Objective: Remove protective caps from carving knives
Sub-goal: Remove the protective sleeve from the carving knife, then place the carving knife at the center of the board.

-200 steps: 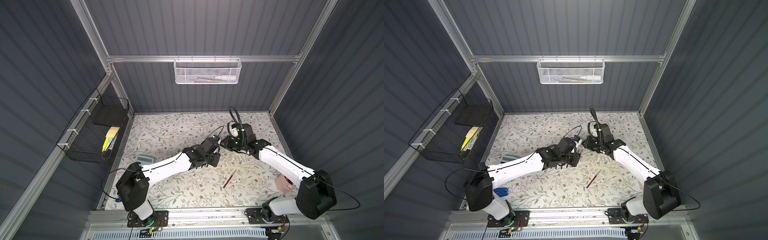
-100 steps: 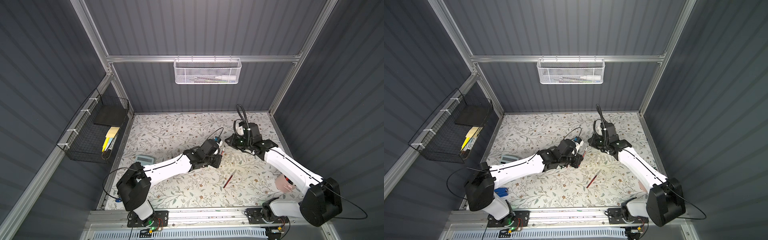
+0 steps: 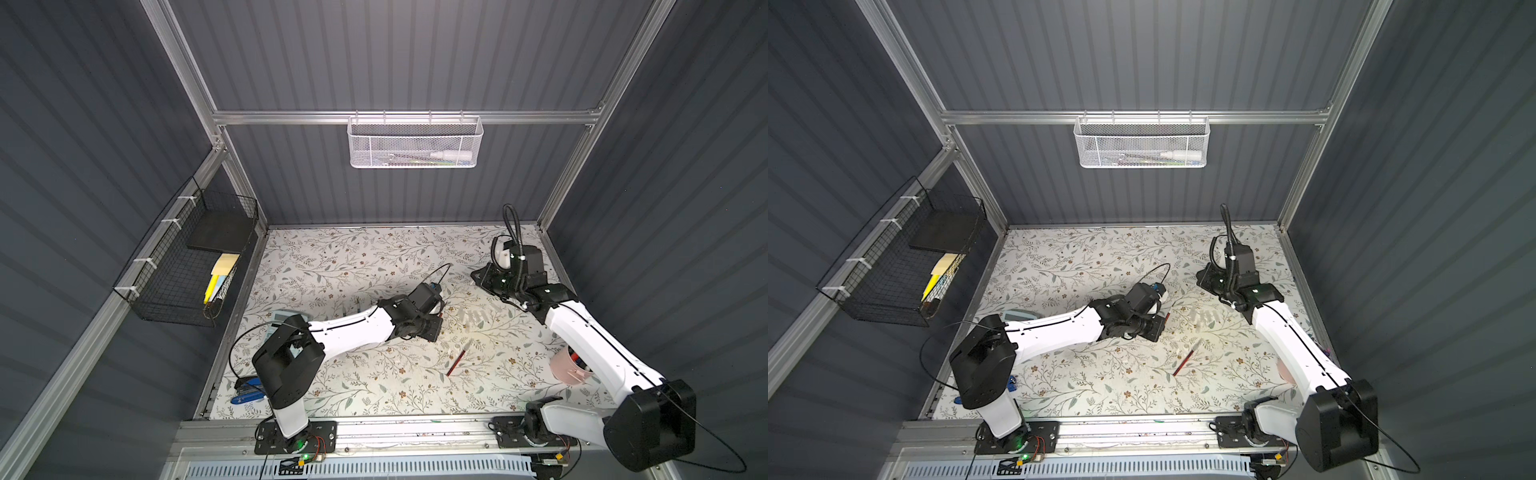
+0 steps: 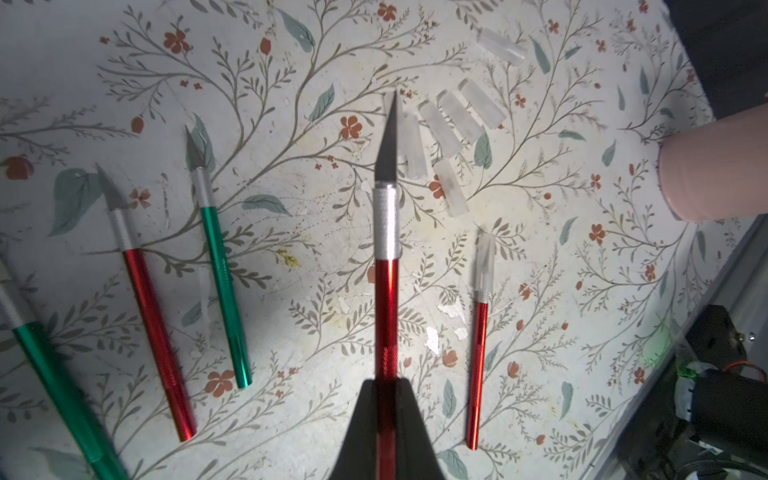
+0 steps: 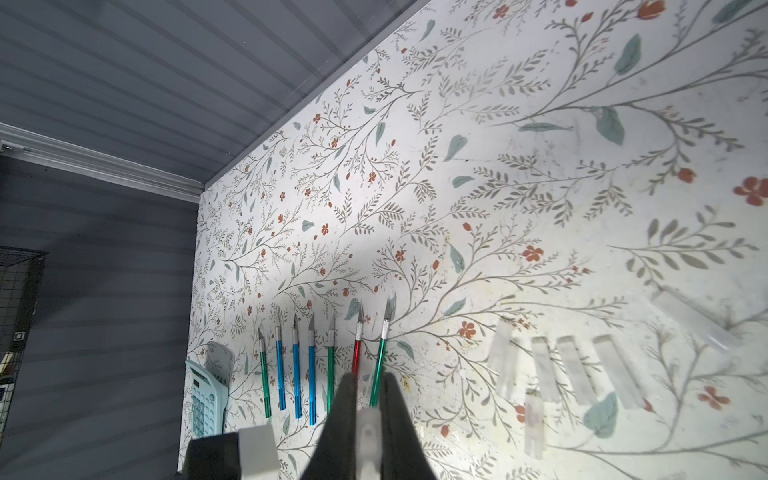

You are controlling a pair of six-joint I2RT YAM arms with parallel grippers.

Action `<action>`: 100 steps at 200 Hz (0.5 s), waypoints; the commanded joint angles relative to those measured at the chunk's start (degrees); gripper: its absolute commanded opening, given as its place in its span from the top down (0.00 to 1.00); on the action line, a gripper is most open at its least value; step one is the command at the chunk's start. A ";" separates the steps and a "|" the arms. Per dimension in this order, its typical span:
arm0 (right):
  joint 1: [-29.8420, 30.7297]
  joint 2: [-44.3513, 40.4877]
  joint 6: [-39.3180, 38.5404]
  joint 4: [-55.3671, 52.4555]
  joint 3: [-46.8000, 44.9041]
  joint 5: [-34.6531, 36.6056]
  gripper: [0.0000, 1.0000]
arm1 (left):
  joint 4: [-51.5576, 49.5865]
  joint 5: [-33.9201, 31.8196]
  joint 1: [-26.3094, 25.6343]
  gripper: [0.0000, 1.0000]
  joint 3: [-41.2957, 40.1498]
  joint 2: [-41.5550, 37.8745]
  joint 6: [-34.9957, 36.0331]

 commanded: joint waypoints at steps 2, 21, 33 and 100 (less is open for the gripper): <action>-1.33 -2.96 -1.94 -2.62 -2.29 1.26 0.97 | -3.55 -1.70 0.40 1.00 3.37 2.56 -0.65; -2.74 -4.48 -2.53 -3.41 -4.19 1.39 0.97 | -4.16 -2.63 0.31 1.00 4.48 4.48 -0.97; -3.48 -5.11 -2.57 -3.48 -5.28 0.89 0.97 | -4.75 -3.38 0.36 1.00 5.34 5.83 -1.09; -5.04 -5.86 -2.33 -3.36 -7.87 -0.52 0.95 | -7.65 -9.29 0.44 1.00 10.00 12.11 -1.36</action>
